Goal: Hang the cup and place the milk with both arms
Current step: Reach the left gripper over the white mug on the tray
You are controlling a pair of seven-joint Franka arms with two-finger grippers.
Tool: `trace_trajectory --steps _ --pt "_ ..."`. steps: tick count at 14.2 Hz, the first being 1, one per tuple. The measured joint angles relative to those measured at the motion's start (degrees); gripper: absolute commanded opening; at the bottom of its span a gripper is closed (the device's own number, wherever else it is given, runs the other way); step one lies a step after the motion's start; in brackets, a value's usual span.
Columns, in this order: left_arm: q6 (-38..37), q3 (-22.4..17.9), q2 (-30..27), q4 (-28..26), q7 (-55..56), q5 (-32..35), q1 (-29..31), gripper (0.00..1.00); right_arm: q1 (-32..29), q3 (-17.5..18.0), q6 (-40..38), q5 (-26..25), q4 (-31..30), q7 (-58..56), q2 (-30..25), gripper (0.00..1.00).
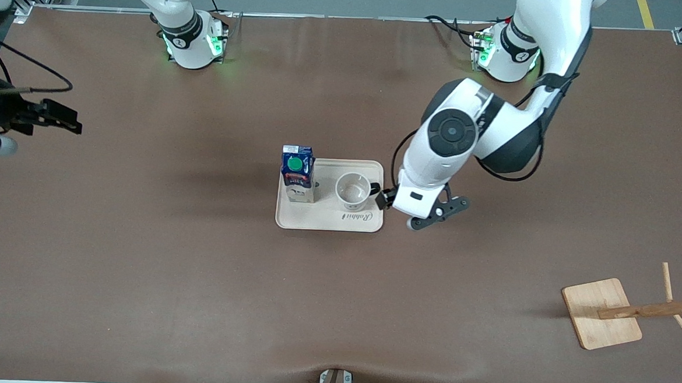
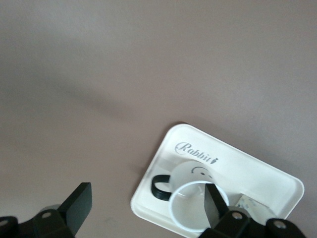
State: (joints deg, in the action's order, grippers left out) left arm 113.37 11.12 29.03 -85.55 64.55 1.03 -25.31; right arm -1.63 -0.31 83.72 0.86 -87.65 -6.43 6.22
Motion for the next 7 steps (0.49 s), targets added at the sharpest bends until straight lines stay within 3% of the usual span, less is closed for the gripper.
trace_trajectory --steps 4,6,7 --pt "2.76 -0.01 3.67 0.01 12.20 0.00 -3.49 0.99 -0.15 0.00 1.42 0.01 0.22 -0.84 1.06 1.00" --pt "3.18 0.00 5.09 0.02 15.11 0.00 -5.09 0.85 -0.09 0.18 3.18 0.05 0.28 -0.84 1.12 1.00" --pt "3.72 0.00 5.68 0.02 16.52 0.00 -5.87 0.83 0.04 0.36 3.77 0.12 0.28 -0.84 1.25 1.00"
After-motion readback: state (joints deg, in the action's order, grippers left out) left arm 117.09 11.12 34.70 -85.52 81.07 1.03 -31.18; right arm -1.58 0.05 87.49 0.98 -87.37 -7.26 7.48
